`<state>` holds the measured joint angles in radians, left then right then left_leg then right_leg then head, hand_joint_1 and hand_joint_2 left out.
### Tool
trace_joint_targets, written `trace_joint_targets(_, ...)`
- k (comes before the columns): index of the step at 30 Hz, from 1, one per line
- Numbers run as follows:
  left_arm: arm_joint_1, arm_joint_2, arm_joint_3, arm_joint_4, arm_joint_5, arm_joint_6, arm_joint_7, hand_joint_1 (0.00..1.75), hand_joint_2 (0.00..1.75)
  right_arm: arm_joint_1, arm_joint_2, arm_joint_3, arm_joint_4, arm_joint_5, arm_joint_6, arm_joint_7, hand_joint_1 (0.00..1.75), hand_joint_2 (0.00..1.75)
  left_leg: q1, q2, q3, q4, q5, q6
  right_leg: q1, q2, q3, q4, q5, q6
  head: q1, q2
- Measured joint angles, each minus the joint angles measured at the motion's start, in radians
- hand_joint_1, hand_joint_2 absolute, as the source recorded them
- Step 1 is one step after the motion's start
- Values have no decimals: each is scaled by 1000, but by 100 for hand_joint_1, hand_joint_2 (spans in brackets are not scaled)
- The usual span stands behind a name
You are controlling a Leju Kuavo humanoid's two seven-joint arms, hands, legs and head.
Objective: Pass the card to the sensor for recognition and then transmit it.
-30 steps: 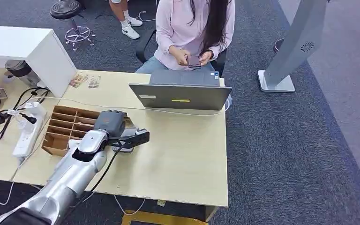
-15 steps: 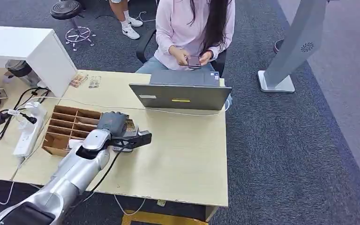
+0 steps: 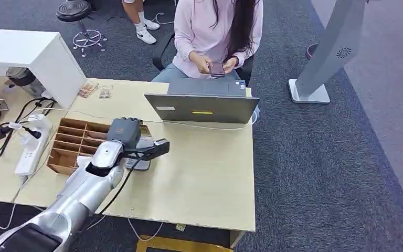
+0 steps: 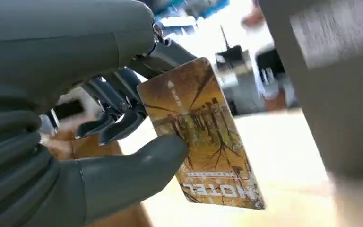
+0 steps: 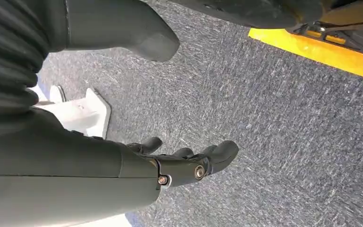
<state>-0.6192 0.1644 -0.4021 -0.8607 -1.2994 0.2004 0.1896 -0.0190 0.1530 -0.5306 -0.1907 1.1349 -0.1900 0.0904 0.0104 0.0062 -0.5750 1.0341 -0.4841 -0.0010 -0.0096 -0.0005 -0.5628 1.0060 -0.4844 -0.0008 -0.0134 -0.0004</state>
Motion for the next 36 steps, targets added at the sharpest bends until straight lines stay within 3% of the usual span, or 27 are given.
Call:
trace_joint_targets(3,6,16,1,-62,-22,91,5,175,175,0,0,-7,0,2,3,-8,0,175,0,0,0,0,0,0,0,0,0,0,0,0,0,0)
trace_joint_targets(12,39,55,76,-179,-85,355,-67,175,175,-1,0,-7,0,33,14,-9,0,175,0,0,0,0,0,0,0,0,0,0,0,0,0,0)
trace_joint_targets(22,50,64,115,-203,-99,366,-75,175,175,-2,0,-7,0,40,15,-8,0,175,0,0,0,0,0,0,0,0,0,0,0,0,0,0)
trace_joint_targets(26,37,80,127,-198,-145,400,-69,175,175,-3,0,-7,0,47,15,-7,0,175,0,0,0,0,0,0,0,0,-1,0,0,0,0,0)
trace_joint_targets(36,-127,105,165,1,-181,421,-75,175,175,-6,0,-7,0,53,19,-12,0,175,0,0,0,0,1,-1,0,0,-1,0,0,0,0,0)
